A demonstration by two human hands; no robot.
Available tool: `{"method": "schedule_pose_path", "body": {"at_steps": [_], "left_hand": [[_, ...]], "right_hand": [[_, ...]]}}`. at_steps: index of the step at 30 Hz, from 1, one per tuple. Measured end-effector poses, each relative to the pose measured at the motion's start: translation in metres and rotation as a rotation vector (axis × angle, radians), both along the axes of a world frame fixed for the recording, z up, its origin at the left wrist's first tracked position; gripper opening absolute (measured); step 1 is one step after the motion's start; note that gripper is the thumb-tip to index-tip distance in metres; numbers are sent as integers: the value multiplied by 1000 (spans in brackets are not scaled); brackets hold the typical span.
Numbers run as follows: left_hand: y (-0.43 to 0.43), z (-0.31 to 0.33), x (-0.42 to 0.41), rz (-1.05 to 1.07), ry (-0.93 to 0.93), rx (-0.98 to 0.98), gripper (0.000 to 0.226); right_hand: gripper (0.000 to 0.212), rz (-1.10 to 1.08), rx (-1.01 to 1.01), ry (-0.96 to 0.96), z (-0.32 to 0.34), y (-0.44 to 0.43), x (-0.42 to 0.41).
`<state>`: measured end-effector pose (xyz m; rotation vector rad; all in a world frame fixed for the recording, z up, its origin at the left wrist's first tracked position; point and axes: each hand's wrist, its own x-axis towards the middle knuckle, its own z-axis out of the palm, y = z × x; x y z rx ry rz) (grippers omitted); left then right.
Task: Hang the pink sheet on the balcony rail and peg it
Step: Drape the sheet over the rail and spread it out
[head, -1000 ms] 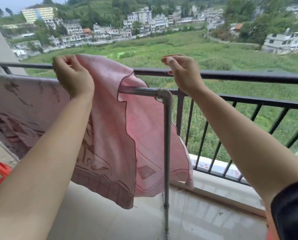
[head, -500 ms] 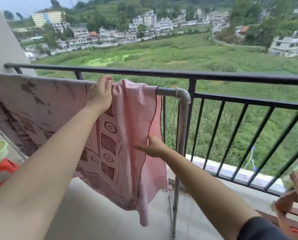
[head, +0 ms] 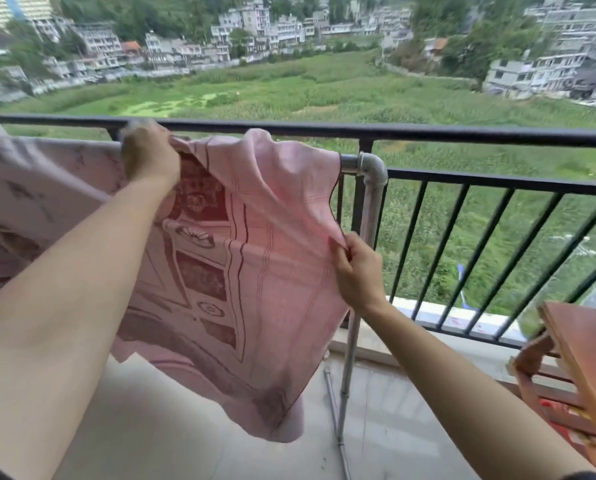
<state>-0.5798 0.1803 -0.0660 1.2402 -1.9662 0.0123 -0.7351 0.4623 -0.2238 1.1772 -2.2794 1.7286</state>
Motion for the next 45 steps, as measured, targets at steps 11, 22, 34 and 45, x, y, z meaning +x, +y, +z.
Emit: {"method": "schedule_pose_path", "body": {"at_steps": [11,22,34,45], "left_hand": [[-1,-19,9,28,109,104,28],[-16,-30,20,-86,105,111,24],[-66,-38,73,-498,214,197,16],[-200,-59,251,-125,133,4,37]], "right_hand": [[63,206,635,175,-37,28,-41],[70,-241,656,207,-64,32,-35],[56,-23,1417,-148,-12,-46,52],[31,139,307,591,92,-318,201]]}}
